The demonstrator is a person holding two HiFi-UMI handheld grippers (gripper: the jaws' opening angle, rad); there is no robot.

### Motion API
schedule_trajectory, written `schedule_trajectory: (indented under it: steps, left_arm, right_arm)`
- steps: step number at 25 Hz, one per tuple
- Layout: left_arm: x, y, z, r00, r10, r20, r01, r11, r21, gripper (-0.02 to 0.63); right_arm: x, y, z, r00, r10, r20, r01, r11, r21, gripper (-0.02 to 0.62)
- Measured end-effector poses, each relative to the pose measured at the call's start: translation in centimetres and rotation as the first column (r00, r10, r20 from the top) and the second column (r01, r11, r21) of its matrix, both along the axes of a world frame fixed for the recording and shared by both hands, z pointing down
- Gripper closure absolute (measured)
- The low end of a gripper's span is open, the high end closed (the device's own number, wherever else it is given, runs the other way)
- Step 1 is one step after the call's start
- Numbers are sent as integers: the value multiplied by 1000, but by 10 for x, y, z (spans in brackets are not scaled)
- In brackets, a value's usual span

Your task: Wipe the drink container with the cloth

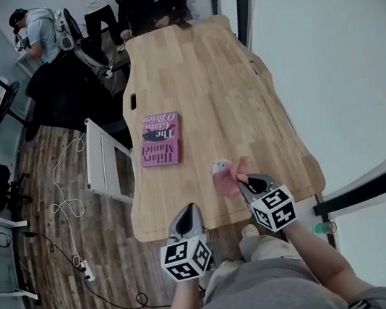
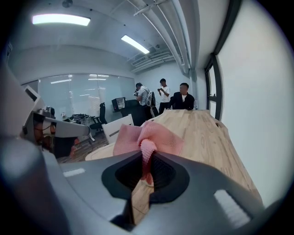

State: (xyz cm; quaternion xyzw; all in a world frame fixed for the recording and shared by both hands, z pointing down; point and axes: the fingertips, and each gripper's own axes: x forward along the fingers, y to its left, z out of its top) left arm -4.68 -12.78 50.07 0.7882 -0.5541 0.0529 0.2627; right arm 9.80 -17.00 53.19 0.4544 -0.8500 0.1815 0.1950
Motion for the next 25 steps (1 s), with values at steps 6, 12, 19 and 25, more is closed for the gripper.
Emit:
schedule_trajectory:
  steps: [6,12,19,25]
  left_arm:
    - [-4,-4,2,1000,-12,6,12,1000,-9,604]
    - [-1,-7,6,1000,-16,6,16,1000,-17,604]
    - [1,-13,8,1000,-29,2,29,999,-21,604]
    - [0,-15,13,999,-52,6,52,998,-34,604]
  right_arm:
    - [-4,-3,16,999,-29,-16,28,999,-35,568]
    - [-5,-1,35,996,-73,-55,69,995,-76,568]
    - [-8,4,61,987,-130,-90,117,984,-137,568]
    - [-11,8,82,978,-178,-111,155,969,-191,568]
